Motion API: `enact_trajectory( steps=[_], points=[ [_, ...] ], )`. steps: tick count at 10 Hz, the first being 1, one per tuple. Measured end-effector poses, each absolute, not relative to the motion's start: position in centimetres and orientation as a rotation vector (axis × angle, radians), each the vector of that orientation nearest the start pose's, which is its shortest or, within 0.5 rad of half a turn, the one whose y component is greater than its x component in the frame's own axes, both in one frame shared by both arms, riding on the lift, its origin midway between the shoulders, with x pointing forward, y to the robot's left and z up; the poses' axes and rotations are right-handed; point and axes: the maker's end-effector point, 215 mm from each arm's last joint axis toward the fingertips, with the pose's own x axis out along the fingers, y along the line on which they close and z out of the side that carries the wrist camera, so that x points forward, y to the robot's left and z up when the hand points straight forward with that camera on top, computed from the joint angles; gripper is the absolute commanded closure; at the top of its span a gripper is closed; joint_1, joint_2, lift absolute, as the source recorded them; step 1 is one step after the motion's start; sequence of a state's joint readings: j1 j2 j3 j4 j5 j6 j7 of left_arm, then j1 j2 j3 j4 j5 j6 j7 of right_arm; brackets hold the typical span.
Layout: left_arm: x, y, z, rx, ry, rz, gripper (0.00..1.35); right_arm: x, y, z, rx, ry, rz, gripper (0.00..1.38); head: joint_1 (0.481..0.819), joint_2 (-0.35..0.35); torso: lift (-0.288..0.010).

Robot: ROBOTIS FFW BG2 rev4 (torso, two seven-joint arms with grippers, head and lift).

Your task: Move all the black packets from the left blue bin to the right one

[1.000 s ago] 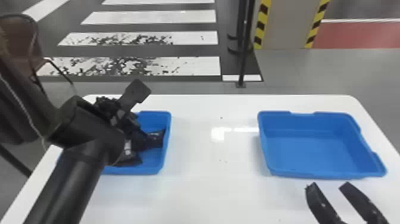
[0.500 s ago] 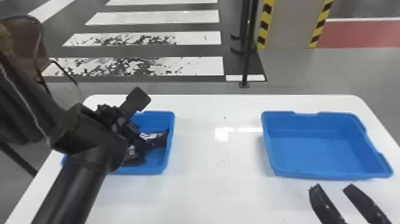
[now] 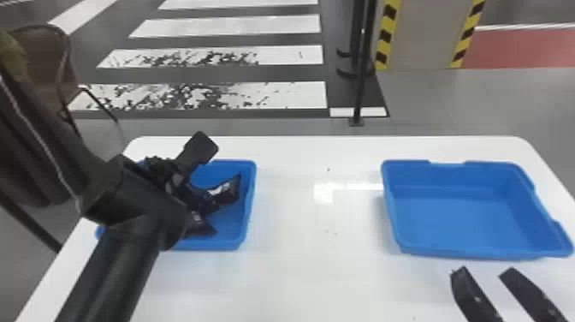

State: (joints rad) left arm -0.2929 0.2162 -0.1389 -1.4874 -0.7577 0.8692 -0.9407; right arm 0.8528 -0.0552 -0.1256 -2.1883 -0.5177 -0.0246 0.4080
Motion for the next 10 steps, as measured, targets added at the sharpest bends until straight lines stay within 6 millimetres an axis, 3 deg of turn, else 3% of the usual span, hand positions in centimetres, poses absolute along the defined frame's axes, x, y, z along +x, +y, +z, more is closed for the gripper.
enact_trajectory(
  steps=[2, 3, 4, 6, 8, 10],
  points=[
    [55.9, 29.9, -47.1, 0.540, 0.925, -0.433, 1.21, 32.8, -21.6, -35.2, 0.425, 0.106, 0.282, 0.14, 0.695, 0.104, -0.140],
    [56.2, 29.8, -45.9, 0.539, 0.888, -0.434, 1.21, 32.8, -21.6, -35.0, 0.423, 0.104, 0.285, 0.14, 0.695, 0.104, -0.140],
    [56.1, 29.7, -43.1, 0.534, 0.821, -0.420, 1.21, 32.9, -21.5, -34.8, 0.421, 0.101, 0.289, 0.14, 0.695, 0.104, -0.140],
    [53.7, 29.6, -35.6, 0.508, 0.652, -0.366, 1.21, 33.1, -20.4, -33.7, 0.419, 0.084, 0.317, 0.14, 0.695, 0.118, -0.140],
    [50.5, 27.4, -31.4, 0.492, 0.528, -0.386, 1.21, 33.7, -17.4, -31.7, 0.429, 0.061, 0.396, 0.14, 0.695, 0.132, -0.140],
    [47.7, 23.1, -30.9, 0.471, 0.445, -0.468, 1.21, 34.6, -13.6, -29.4, 0.454, 0.030, 0.508, 0.14, 0.695, 0.133, -0.140]
  ],
)
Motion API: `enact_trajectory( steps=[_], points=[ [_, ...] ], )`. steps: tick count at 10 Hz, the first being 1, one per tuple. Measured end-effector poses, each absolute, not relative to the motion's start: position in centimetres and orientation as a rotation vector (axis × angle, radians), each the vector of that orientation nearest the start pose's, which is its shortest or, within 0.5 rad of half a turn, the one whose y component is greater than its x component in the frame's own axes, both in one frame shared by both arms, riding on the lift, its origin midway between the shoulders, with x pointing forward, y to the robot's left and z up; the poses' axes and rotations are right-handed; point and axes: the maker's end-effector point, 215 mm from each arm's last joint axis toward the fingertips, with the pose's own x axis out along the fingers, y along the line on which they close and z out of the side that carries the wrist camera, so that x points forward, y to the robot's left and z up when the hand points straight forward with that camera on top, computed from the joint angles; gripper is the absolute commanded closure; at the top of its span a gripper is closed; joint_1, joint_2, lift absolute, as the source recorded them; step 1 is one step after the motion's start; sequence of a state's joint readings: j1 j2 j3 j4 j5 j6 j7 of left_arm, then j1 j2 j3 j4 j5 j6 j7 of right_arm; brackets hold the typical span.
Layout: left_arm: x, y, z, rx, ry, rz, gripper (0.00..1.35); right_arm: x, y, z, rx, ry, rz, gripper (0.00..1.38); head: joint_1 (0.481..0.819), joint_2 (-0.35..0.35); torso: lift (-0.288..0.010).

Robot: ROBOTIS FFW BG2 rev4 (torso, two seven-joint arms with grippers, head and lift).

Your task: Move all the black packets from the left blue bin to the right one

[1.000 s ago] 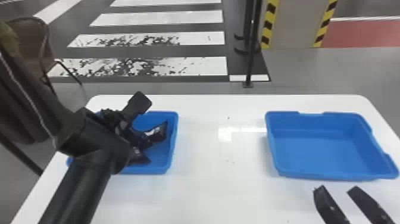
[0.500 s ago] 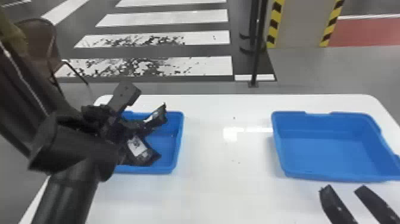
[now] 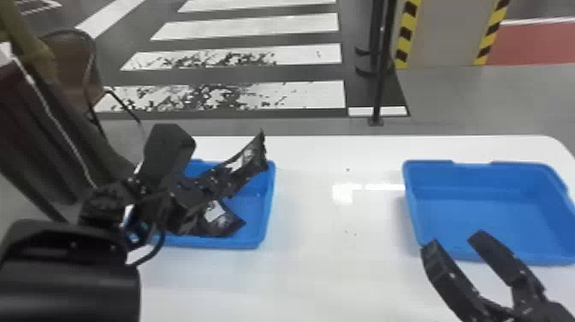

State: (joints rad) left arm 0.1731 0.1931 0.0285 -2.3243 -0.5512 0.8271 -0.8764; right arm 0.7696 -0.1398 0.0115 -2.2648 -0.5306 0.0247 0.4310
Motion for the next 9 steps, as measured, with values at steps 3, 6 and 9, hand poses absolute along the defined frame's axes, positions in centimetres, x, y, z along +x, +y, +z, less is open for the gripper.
enact_trajectory(
  steps=[3, 6, 9],
  points=[
    [45.2, 15.9, -31.3, 0.422, 0.359, -0.617, 1.21, 37.1, -9.4, -27.6, 0.468, 0.004, 0.636, 0.14, 0.695, 0.093, -0.140],
    [44.2, 11.1, -30.6, 0.386, 0.311, -0.722, 1.21, 41.1, -7.6, -27.9, 0.451, -0.013, 0.681, 0.14, 0.695, 0.048, -0.140],
    [43.7, 8.8, -30.2, 0.367, 0.291, -0.775, 1.21, 44.0, -7.4, -28.7, 0.423, -0.006, 0.680, 0.14, 0.695, 0.019, -0.140]
  ],
)
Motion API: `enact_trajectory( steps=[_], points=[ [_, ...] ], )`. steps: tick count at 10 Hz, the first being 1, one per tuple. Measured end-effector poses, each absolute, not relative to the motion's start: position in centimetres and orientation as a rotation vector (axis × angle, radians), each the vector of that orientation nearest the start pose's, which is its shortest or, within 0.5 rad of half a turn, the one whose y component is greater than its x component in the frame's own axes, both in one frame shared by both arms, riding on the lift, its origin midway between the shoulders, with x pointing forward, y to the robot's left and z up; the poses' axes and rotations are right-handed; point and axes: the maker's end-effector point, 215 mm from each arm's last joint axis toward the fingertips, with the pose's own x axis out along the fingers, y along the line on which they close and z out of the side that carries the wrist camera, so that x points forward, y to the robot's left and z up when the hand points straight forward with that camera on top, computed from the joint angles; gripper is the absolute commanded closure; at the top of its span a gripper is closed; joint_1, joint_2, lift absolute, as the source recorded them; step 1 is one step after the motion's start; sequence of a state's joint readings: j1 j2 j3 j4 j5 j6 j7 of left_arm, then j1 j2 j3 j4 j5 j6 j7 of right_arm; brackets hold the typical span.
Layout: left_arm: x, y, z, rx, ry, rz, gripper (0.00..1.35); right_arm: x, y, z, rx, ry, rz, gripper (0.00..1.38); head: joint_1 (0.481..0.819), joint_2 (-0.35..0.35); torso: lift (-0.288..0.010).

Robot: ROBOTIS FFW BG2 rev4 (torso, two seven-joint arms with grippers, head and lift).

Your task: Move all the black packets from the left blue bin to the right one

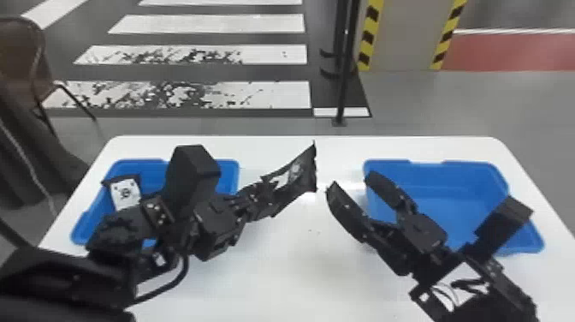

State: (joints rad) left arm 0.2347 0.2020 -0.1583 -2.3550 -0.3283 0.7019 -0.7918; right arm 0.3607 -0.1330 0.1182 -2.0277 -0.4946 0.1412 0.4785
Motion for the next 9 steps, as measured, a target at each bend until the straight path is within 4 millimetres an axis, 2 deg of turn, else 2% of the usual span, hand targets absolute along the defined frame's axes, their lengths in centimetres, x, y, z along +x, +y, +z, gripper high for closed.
enact_trajectory(
  steps=[2, 5, 7, 8, 9],
  points=[
    [43.7, 8.3, -30.0, 0.364, 0.287, -0.782, 1.21, 44.5, -5.9, -28.1, 0.433, -0.009, 0.707, 0.14, 0.695, 0.031, -0.140],
    [43.6, 8.1, -30.2, 0.361, 0.291, -0.785, 1.21, 43.3, -2.9, -26.5, 0.496, -0.022, 0.774, 0.14, 0.695, 0.064, -0.140],
    [43.5, 7.9, -30.3, 0.357, 0.293, -0.791, 1.21, 42.6, -1.4, -26.8, 0.514, 0.010, 0.805, 0.16, 0.695, 0.085, -0.140],
    [43.5, 7.7, -30.3, 0.351, 0.292, -0.798, 1.21, 42.7, -0.8, -27.3, 0.513, 0.026, 0.818, 0.30, 0.695, 0.088, -0.140],
    [43.4, 7.3, -30.3, 0.346, 0.289, -0.807, 1.21, 43.1, -0.4, -27.5, 0.506, 0.032, 0.826, 0.75, 0.695, 0.091, -0.140]
  ],
)
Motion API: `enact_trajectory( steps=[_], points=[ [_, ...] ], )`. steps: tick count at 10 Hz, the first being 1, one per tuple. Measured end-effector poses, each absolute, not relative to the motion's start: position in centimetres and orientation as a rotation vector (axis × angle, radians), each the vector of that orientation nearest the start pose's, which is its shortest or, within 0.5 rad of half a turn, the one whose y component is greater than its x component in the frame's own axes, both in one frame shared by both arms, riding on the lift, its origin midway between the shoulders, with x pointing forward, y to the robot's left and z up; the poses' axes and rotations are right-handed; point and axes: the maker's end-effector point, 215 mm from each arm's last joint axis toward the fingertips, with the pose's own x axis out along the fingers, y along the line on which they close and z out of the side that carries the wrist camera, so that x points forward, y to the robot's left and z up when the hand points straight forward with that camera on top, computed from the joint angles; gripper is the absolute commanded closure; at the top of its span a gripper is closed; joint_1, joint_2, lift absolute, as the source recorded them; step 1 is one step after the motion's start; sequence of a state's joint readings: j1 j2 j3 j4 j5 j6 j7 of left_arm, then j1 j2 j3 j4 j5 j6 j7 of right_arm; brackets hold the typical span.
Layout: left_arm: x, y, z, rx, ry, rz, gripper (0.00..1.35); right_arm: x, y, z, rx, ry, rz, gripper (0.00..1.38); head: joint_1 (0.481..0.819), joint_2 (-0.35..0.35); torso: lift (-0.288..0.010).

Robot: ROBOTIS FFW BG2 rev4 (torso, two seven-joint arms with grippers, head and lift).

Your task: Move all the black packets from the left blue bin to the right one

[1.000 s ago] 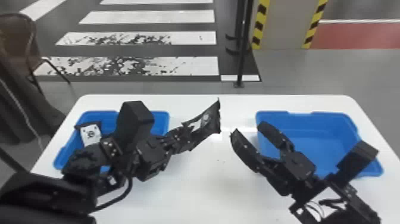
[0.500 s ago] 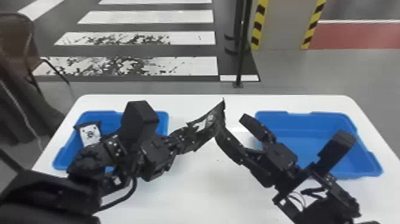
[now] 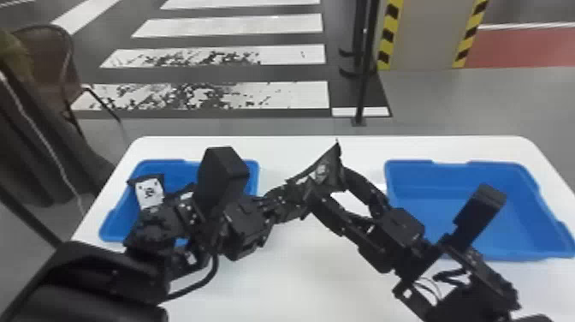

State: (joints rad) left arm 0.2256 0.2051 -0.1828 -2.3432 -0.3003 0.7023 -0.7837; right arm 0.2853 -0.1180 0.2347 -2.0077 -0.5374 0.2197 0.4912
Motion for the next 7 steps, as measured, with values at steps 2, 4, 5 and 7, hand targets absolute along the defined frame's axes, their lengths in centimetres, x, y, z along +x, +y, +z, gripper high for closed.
enact_trajectory(
  steps=[2, 4, 5, 7],
  points=[
    [43.3, 6.9, -30.4, 0.339, 0.285, -0.819, 1.21, 44.0, -0.3, -27.7, 0.483, 0.032, 0.827, 1.29, 0.695, 0.085, -0.140],
    [43.3, 6.9, -30.4, 0.336, 0.284, -0.821, 1.21, 44.1, -0.6, -28.0, 0.478, 0.031, 0.818, 1.28, 0.695, 0.083, -0.140],
    [43.3, 6.9, -30.3, 0.336, 0.280, -0.823, 1.21, 44.1, -0.7, -28.0, 0.476, 0.025, 0.815, 1.28, 0.695, 0.081, -0.140],
    [43.3, 6.9, -30.4, 0.327, 0.278, -0.816, 0.48, 44.4, -1.4, -27.9, 0.470, 0.014, 0.799, 1.28, 0.695, 0.074, -0.140]
  ],
)
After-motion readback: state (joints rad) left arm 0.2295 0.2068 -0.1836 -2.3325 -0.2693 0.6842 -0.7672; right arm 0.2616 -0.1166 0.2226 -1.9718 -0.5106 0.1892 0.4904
